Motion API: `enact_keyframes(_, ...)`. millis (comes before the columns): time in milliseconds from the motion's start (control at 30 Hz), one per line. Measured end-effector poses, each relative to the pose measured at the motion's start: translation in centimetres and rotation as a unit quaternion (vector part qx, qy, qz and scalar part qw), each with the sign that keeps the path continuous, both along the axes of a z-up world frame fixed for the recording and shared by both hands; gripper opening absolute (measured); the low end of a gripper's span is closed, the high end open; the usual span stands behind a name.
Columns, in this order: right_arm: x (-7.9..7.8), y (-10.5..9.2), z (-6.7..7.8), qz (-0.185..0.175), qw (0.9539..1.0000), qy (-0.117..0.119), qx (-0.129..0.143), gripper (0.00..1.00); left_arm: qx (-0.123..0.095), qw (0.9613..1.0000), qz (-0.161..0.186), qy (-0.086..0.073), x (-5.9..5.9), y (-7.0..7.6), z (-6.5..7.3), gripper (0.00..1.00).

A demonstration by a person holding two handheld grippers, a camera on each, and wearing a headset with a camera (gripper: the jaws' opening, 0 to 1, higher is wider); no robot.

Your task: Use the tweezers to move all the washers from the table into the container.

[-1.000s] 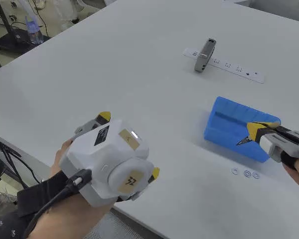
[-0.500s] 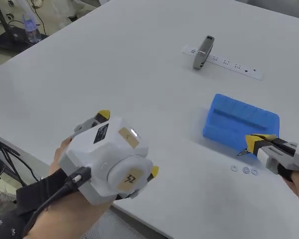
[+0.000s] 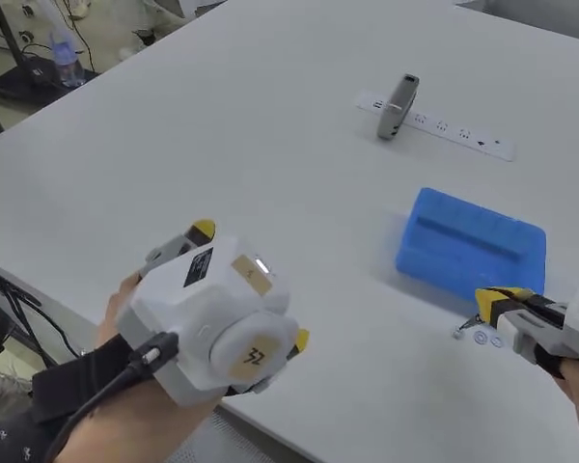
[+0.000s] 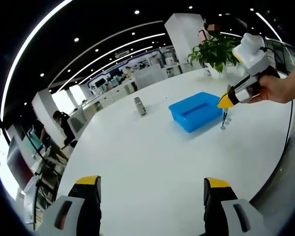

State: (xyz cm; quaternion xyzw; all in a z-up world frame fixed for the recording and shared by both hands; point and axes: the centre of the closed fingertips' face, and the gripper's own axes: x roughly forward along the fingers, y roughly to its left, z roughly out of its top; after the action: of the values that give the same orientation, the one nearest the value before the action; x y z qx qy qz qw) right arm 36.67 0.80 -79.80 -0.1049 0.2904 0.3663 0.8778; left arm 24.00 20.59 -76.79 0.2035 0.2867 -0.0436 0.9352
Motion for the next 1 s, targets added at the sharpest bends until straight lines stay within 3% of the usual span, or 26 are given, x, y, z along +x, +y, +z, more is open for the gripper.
enact_keyframes(267,-0.09,0.05,-0.75,0.006,0.9999,-0.002,-0.009,0.02,0.002,1.0,0.0,0.001,0.0,0.01,-0.02,0.88)
enact_keyframes(600,-0.18,-0.04,-0.78,0.003,0.9999,-0.011,-0.012,0.01,0.002,1.0,0.0,0.001,-0.02,0.04,-0.04,0.88)
enact_keyframes(1000,-0.02,-0.17,-0.82,0.001,0.9998,-0.005,-0.018,0.01,0.003,1.0,-0.001,0.001,-0.02,-0.02,-0.04,0.88)
